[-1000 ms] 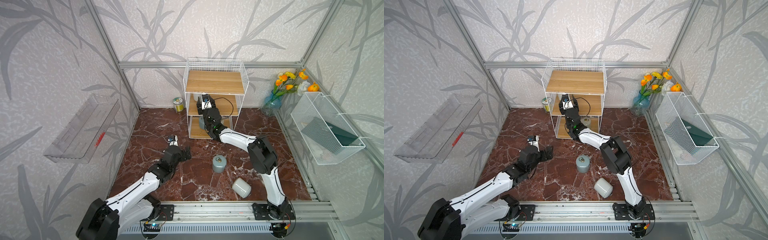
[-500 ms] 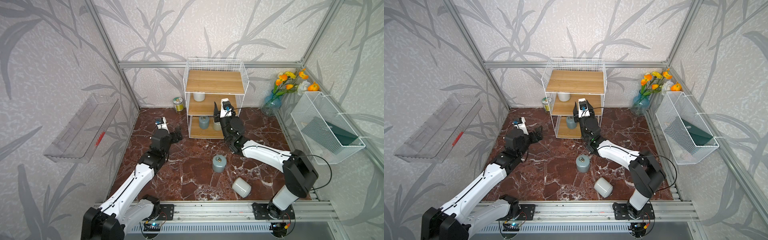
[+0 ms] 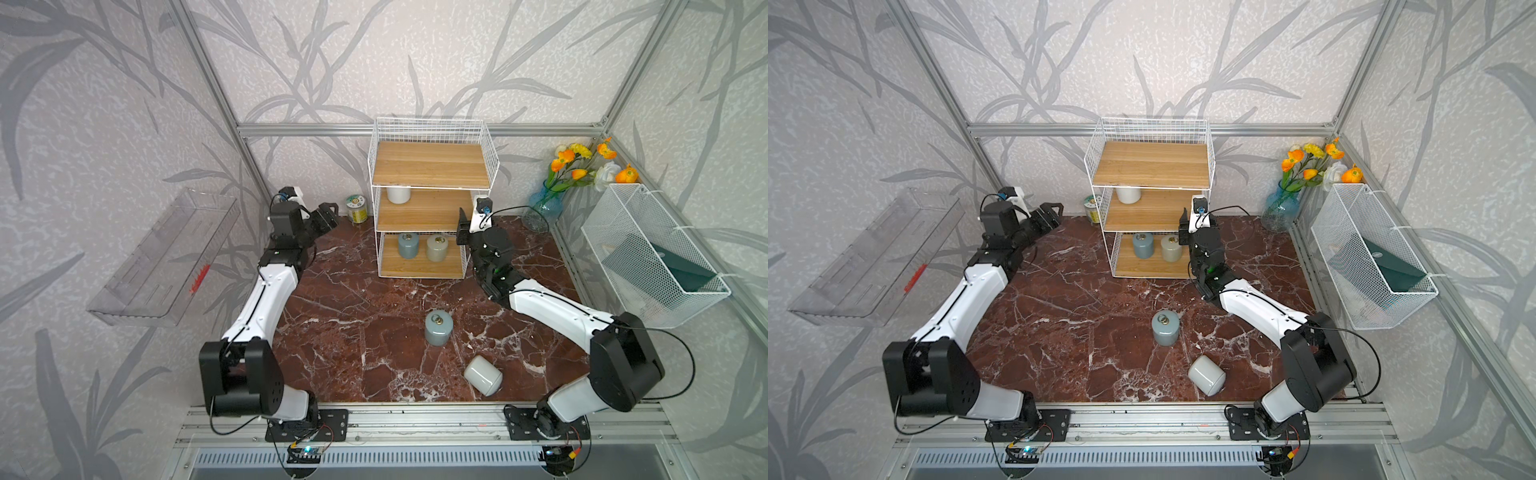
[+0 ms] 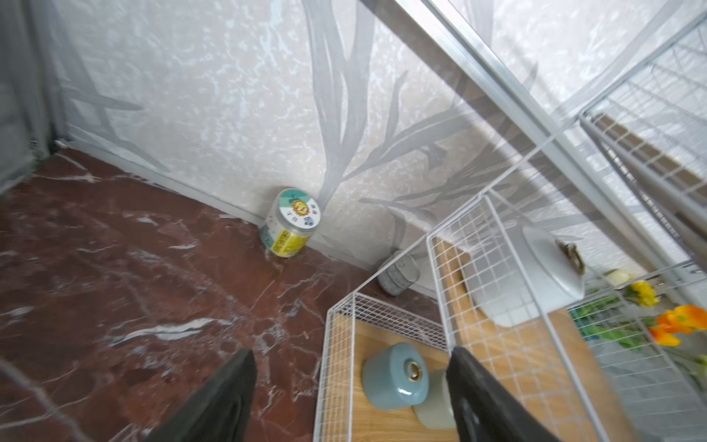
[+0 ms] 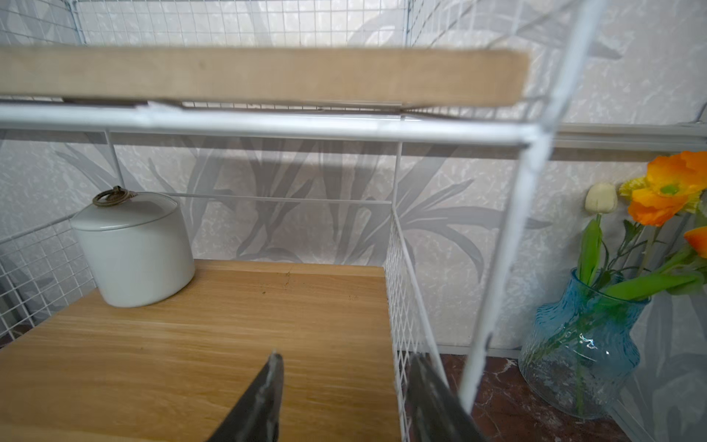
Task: Remove the tea canisters from the shelf
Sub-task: Adjust the shelf at the center of the board.
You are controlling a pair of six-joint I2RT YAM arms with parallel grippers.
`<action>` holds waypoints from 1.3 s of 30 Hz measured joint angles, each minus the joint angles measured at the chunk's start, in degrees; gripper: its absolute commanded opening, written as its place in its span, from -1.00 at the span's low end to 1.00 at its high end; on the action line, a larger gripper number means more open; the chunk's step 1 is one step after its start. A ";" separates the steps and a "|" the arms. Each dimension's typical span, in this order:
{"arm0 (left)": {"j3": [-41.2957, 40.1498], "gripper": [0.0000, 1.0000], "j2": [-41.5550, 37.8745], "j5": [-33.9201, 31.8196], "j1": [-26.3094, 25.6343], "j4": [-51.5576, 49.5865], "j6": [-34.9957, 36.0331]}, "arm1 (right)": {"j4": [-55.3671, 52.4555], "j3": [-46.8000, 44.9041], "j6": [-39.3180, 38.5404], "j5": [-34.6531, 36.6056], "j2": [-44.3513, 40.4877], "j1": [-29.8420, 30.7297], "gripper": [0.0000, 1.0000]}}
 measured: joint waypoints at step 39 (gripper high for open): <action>42.21 -0.76 29.53 32.50 -8.09 1.03 -19.80 | -6.99 1.01 6.32 -10.05 -0.04 -10.03 0.05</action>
